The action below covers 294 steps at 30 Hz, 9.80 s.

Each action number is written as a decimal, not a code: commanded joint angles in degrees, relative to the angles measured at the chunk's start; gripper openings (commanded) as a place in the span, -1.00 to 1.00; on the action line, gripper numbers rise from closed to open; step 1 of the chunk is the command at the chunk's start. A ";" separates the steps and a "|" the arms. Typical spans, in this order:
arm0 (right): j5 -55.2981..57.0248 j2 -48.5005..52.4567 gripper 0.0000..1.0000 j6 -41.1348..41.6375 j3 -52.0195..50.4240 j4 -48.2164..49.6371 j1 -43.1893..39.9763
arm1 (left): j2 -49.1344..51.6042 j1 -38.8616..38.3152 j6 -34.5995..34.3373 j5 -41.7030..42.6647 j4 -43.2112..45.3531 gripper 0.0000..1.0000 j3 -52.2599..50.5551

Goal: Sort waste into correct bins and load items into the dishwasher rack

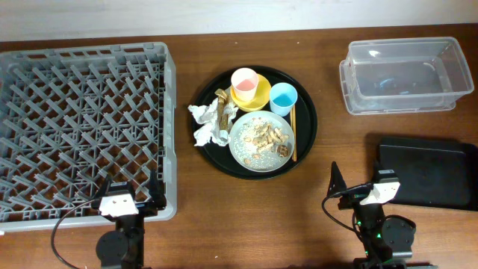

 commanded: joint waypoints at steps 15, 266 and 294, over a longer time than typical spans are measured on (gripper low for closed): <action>0.28 -0.33 0.97 0.15 -0.31 -0.33 -0.44 | -0.46 0.39 0.92 0.42 -0.33 0.99 -0.09; 0.28 -0.33 0.97 0.17 -0.31 -0.33 -0.44 | 122.49 19.34 -9.79 82.62 -35.04 -0.99 95.56; 0.28 -0.33 0.97 0.17 -0.31 -0.33 -0.44 | 126.11 21.81 -9.42 67.87 -37.11 -0.77 93.04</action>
